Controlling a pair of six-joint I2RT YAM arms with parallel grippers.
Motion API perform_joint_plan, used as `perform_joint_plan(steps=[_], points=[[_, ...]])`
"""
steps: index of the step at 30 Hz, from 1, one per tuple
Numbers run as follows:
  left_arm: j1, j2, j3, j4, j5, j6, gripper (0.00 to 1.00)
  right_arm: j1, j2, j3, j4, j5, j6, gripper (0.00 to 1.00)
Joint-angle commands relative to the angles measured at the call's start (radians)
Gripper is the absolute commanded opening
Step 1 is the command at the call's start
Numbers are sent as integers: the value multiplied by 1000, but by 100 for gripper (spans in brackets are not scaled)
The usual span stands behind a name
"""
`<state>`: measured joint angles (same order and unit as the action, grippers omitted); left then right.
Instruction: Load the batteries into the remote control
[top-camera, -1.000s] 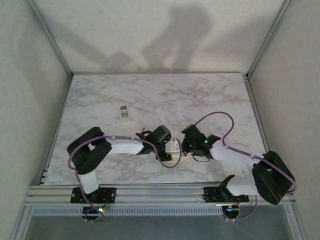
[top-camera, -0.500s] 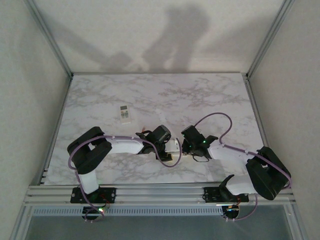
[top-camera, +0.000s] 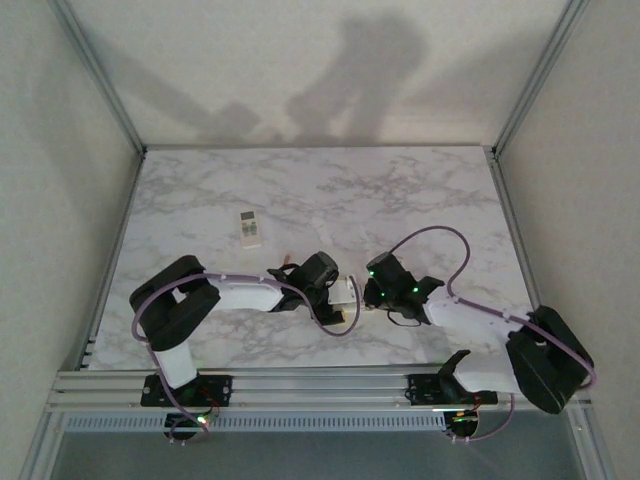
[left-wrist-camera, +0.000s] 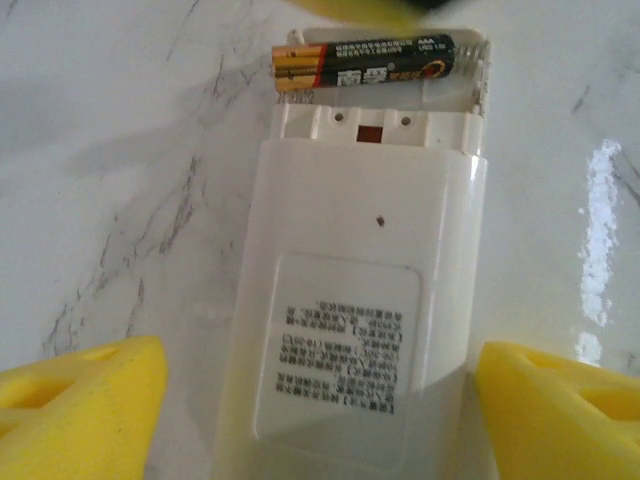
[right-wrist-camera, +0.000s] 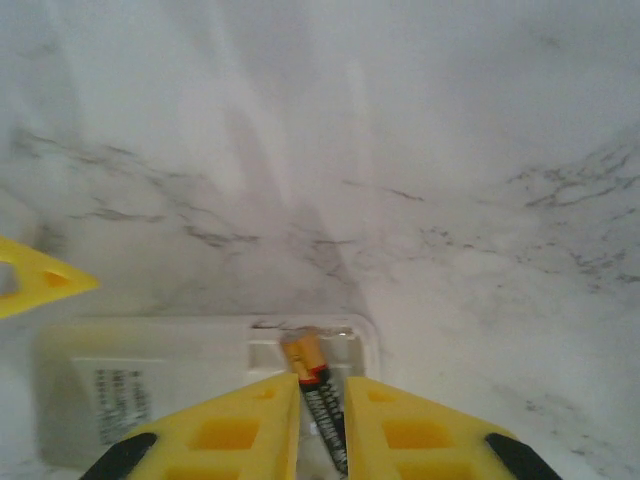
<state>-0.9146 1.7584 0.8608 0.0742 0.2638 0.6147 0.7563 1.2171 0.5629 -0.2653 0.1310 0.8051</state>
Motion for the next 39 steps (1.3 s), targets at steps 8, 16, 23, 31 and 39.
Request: perform_joint_plan(steps=[8,16,23,31,39], points=[[77,-349,-201,245,-28,-508,92,2,-22,53,-77,-20,-73,23],[138,-352,-138,31,-181,-1238,63,4,93,127,-87,-39,-116,22],[133,-255,-145,91,-17,-1432,63,3,129,137,-110,-5,-148,22],[90,-145,-99,64,9,-1418,62,4,165,129,-104,-5,-155,21],[46,-58,-49,-17,-25,-1386,57,6,169,122,-120,10,-159,18]])
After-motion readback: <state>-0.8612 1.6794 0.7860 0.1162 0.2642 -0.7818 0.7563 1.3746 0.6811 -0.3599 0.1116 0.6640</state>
